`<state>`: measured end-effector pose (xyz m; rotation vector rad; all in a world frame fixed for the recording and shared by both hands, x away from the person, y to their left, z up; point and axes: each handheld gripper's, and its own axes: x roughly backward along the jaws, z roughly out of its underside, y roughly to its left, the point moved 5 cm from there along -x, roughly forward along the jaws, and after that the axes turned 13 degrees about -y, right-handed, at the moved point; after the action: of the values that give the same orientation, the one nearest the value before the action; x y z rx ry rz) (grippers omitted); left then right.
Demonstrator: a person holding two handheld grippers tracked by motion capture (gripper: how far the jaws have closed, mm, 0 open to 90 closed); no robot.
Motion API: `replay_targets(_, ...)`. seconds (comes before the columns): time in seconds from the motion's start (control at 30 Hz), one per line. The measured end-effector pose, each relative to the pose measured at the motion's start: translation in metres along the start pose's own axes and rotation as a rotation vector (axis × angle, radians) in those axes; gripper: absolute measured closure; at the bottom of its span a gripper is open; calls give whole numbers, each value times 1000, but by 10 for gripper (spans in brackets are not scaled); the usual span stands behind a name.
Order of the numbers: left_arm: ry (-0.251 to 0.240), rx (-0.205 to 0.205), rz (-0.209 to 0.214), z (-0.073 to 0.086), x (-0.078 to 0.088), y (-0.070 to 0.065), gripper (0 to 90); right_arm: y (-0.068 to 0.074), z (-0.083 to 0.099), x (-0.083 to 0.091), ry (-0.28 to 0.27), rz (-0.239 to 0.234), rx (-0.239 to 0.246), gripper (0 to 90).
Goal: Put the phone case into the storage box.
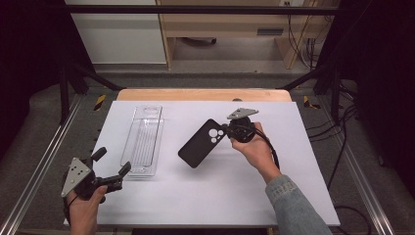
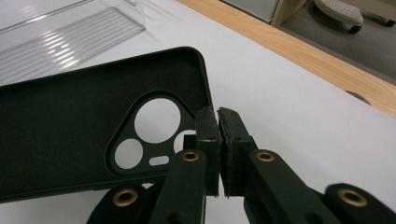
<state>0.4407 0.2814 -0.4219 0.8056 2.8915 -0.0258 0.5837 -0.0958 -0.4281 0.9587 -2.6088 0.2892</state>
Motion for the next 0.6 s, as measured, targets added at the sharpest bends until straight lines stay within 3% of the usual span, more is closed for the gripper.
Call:
replay_targets(0.27, 95, 5, 104, -18, -32, -31, 26, -1, 3, 12, -4, -17, 27, 882)
replay_targets(0.6, 185, 5, 206, -27, -71, -54, 38, 5, 0, 20, -3, -41, 65, 881)
